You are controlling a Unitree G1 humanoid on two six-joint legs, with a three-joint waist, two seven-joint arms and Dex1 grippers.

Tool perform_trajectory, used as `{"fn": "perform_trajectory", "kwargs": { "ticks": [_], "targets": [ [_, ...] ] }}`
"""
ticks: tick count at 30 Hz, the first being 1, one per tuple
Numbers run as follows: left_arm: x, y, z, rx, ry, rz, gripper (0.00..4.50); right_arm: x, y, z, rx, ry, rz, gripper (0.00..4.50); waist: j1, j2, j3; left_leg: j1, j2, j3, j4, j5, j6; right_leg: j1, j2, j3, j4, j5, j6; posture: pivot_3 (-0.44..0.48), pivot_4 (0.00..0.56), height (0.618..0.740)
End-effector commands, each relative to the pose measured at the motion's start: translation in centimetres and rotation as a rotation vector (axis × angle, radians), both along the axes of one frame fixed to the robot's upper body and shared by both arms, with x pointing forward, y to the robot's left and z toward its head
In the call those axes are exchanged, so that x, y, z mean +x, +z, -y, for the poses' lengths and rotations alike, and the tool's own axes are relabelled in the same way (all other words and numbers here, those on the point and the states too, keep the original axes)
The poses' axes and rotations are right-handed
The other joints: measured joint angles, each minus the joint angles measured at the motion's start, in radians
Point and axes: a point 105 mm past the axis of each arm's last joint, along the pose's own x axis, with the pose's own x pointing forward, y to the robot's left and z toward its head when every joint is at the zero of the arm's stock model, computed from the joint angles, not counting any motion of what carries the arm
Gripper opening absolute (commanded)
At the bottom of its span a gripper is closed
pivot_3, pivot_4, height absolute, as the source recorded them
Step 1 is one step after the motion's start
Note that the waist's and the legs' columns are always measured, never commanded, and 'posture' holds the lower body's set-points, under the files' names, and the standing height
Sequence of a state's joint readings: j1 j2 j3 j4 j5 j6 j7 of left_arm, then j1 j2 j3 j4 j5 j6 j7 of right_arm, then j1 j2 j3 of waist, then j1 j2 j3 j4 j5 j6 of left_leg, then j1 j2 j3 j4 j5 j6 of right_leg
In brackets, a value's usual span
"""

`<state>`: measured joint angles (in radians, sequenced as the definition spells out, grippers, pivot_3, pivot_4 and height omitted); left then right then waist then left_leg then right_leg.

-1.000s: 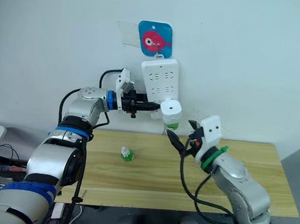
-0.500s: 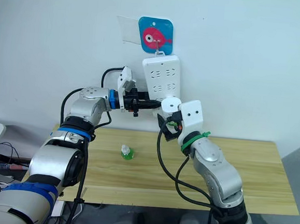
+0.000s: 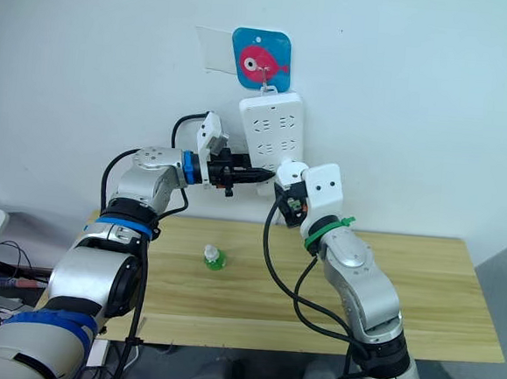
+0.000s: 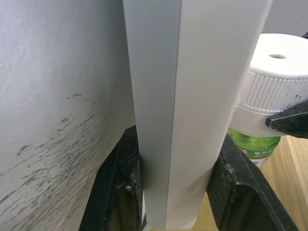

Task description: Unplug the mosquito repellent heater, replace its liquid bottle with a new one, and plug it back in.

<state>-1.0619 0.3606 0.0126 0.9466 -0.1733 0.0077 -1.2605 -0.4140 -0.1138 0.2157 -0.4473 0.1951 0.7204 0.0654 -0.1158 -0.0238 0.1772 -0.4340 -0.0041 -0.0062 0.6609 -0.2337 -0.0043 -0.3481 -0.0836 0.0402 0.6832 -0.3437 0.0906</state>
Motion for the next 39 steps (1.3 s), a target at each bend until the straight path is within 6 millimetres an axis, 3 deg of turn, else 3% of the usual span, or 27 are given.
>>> {"fn": "perform_trajectory", "kwargs": {
  "ticks": [1, 7, 13, 19, 24, 29, 35, 39],
  "targets": [
    [0.9, 0.6, -0.4, -0.009, 0.075, 0.036, 1.31, -0.7, 1.6, 0.4, 0.017, 0.013, 0.063, 3.02, 0.001, 0.0, 0.0, 0.0, 0.0, 0.0, 0.0, 0.0, 0.0, 0.0, 0.0, 0.0, 0.0, 0.0, 0.0, -0.18, 0.181, 0.74],
    [2.3, 0.7, -1.1, -0.028, 0.199, 0.051, 1.31, -1.5, 1.9, 1.3, 0.003, 0.006, 0.065, 3.02, 0.009, 0.0, 0.0, 0.0, -0.001, -0.003, 0.001, 0.0, 0.0, 0.0, 0.0, -0.002, -0.001, 0.0, 0.0, -0.199, 0.176, 0.74],
    [2.5, 0.8, -0.9, -0.04, 0.206, 0.055, 1.31, -2.1, 2.0, 1.9, -0.019, -0.009, 0.067, 3.02, 0.001, 0.0, 0.0, 0.001, -0.001, -0.004, 0.002, 0.008, 0.002, 0.001, 0.0, -0.002, 0.0, 0.005, 0.004, -0.214, 0.175, 0.74],
    [2.6, 0.8, -1.2, -0.04, 0.227, 0.07, 1.31, -2.5, 2.5, 3.8, 0.033, -0.013, 0.07, 3.02, 0.0, -0.001, 0.001, 0.002, -0.002, -0.007, 0.002, 0.017, 0.003, 0.001, 0.003, 0.001, -0.001, 0.016, 0.005, -0.211, 0.175, 0.74],
    [2.4, 1.0, -2.1, -0.05, 0.226, 0.072, 2.98, -2.1, 2.4, 5.8, 0.115, -0.027, 0.031, 3.02, 0.0, -0.001, 0.002, 0.001, -0.002, -0.008, 0.001, 0.019, 0.004, 0.0, 0.005, 0.003, -0.001, 0.018, 0.005, -0.19, 0.165, 0.74],
    [1.9, 0.9, -4.0, -0.05, 0.247, 0.084, 4.33, -1.3, 2.6, 6.6, 0.188, -0.032, 0.009, 3.02, -0.001, -0.001, 0.002, 0.001, 0.0, -0.011, 0.0, 0.019, 0.003, 0.0, 0.009, 0.004, 0.0, 0.021, 0.001, -0.17, 0.161, 0.74],
    [-0.4, 0.3, -7.1, 0.001, 0.287, 0.117, 4.44, -0.8, 2.4, 7.4, 0.343, -0.04, -0.069, 3.02, -0.028, 0.001, 0.004, 0.002, 0.002, -0.023, -0.001, 0.02, 0.003, -0.006, 0.022, 0.013, 0.003, 0.027, -0.007, -0.144, 0.157, 0.74],
    [-3.8, 0.4, -8.4, 0.01, 0.331, 0.154, 4.44, -0.6, 1.4, 8.1, 0.424, -0.031, -0.168, 3.02, -0.021, 0.002, 0.005, 0.001, 0.003, -0.023, -0.005, 0.02, 0.002, -0.01, 0.025, 0.018, 0.006, 0.026, -0.009, -0.113, 0.158, 0.74]
  ]
}}
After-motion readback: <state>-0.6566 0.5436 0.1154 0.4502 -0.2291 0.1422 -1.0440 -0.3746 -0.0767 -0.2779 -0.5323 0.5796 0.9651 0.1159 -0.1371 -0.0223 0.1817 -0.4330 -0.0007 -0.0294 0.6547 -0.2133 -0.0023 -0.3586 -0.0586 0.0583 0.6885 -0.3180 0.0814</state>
